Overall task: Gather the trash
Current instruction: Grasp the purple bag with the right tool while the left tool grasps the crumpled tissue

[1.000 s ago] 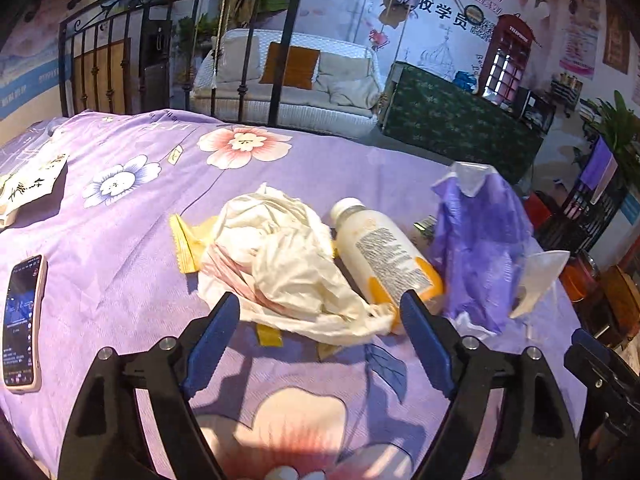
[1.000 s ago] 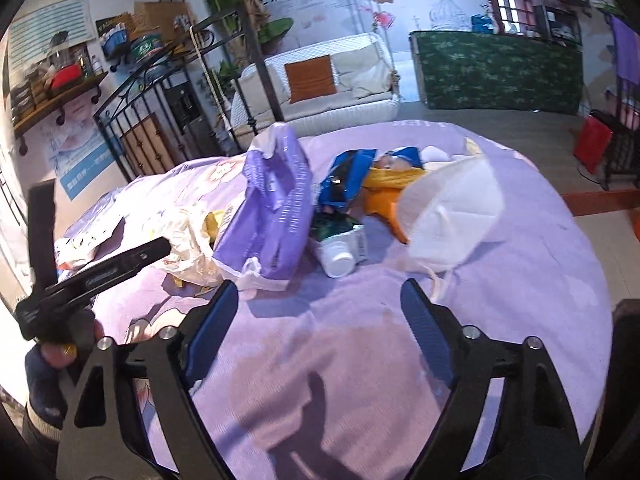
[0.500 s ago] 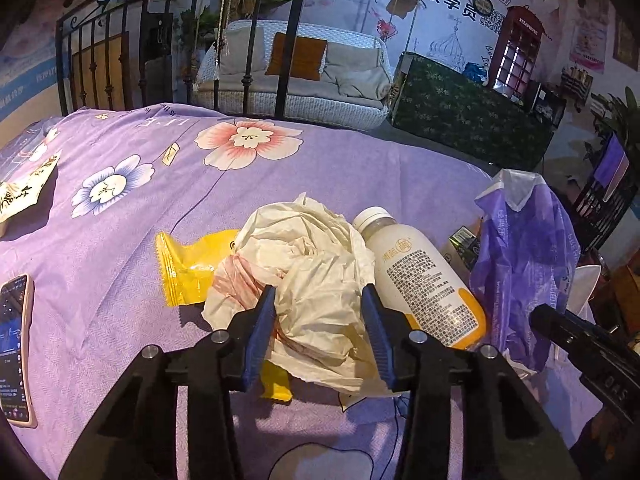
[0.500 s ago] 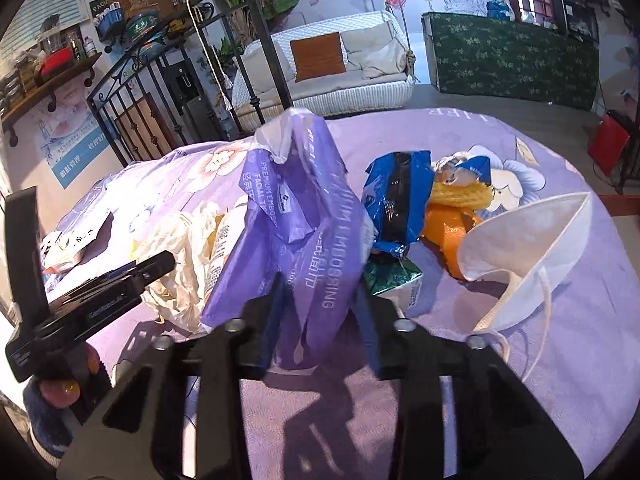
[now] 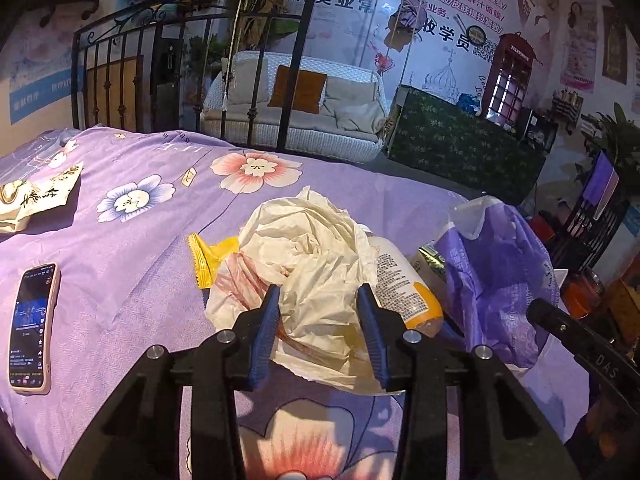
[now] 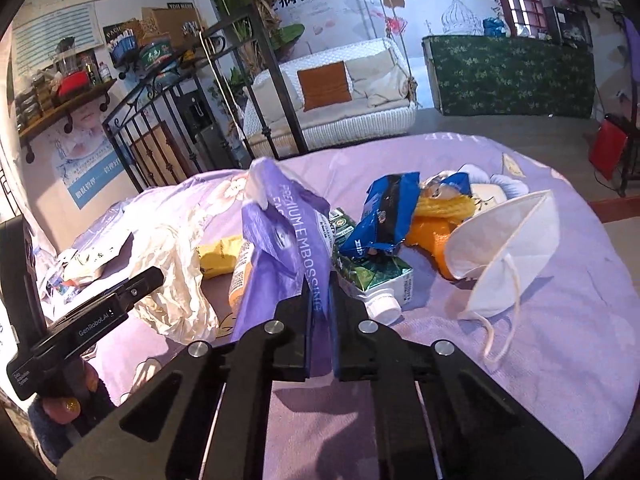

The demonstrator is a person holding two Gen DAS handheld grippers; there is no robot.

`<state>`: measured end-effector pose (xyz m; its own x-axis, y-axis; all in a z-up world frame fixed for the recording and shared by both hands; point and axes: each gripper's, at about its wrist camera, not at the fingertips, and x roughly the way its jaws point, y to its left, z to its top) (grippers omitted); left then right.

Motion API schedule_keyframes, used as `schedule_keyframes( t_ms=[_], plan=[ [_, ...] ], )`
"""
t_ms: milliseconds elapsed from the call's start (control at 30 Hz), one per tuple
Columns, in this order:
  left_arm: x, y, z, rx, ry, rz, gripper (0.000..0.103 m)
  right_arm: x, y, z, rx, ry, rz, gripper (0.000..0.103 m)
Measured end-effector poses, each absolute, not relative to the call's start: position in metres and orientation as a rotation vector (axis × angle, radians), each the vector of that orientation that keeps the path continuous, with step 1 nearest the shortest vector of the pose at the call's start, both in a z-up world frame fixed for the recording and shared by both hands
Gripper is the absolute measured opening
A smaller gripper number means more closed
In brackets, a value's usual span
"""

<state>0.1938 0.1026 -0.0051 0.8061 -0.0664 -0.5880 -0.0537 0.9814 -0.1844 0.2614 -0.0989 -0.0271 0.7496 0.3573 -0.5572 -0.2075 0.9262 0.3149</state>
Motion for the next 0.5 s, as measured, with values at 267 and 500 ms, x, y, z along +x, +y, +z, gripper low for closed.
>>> schedule_keyframes(
  t_ms=[267,500],
  plan=[
    [0.165,0.082,0.004,-0.217,0.609,-0.076,0.039,0.217,-0.123,-0.013,0.244,0.577,0.277,0.006],
    [0.149,0.046,0.010,-0.205,0.600,-0.171,0.039,0.186,-0.160,-0.005,0.305,0.538,0.216,0.006]
  ],
)
